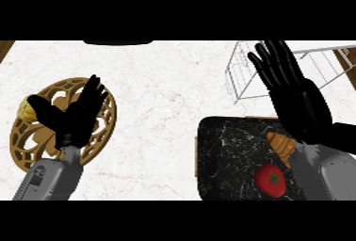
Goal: Pick the tomato from the tray and place it in the tiered shelf
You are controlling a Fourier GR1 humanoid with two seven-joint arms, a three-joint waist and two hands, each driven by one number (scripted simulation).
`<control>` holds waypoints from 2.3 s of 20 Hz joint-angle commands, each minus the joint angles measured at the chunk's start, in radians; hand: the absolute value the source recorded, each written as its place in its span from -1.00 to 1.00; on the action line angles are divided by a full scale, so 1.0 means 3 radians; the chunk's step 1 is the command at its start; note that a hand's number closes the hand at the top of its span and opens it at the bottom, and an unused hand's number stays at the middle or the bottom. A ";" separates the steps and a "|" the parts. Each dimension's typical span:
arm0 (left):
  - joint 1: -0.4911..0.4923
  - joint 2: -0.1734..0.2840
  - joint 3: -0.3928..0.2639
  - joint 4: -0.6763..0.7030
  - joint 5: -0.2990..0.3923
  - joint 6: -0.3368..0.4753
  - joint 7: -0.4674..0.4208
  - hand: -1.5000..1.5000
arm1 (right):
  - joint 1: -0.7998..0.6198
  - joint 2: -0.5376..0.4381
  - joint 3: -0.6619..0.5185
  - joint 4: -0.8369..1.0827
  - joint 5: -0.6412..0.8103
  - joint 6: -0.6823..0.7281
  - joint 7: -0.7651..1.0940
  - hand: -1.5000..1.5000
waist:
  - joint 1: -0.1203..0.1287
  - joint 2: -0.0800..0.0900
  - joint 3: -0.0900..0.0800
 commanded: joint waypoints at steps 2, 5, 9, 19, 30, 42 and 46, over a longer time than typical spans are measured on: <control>0.0110 0.0055 -0.0106 0.0060 -0.0295 0.0055 -0.0227 0.00 | 0.0532 -0.0061 -0.0294 0.0003 0.0243 -0.0608 0.0187 -1.00 | -0.0146 -0.0136 0.0017; 0.0097 0.0377 -0.0061 -0.0065 -0.0467 -0.0008 -0.0295 0.00 | 0.0937 -0.0243 -0.0835 0.0263 0.0416 -0.1213 0.0410 -1.00 | -0.0402 -0.0170 0.0016; 0.0135 0.0398 -0.0049 -0.0056 -0.0465 -0.0003 -0.0283 0.00 | 0.1359 -0.0388 -0.1069 0.0600 0.0674 -0.1541 0.0408 1.00 | -0.0629 0.0024 -0.0070; 0.0251 0.0385 -0.0302 -0.0142 -0.0668 -0.0147 -0.0494 0.00 | 0.2595 0.0821 -0.1351 -0.0334 0.0819 -0.3295 -0.0696 -1.00 | -0.0204 -0.0162 0.0020; 0.0125 0.0173 -0.0504 0.0011 -0.0868 -0.0194 -0.0558 0.00 | 0.4140 0.0276 -0.0124 -0.1621 0.1930 -0.3000 0.0627 -1.00 | 0.0019 -0.0101 0.0009; 0.0040 0.0152 -0.0496 0.0040 -0.0919 -0.0217 -0.0596 0.00 | 0.4780 -0.0704 -0.0043 -0.2596 0.2928 -0.2072 0.2687 -1.00 | 0.0205 -0.0033 -0.0008; 0.0038 0.0116 -0.0553 -0.0051 -0.0933 -0.0224 -0.0531 0.00 | 0.4805 -0.0914 -0.0061 -0.2834 0.3073 -0.1939 0.3273 -1.00 | 0.0226 -0.0042 -0.0013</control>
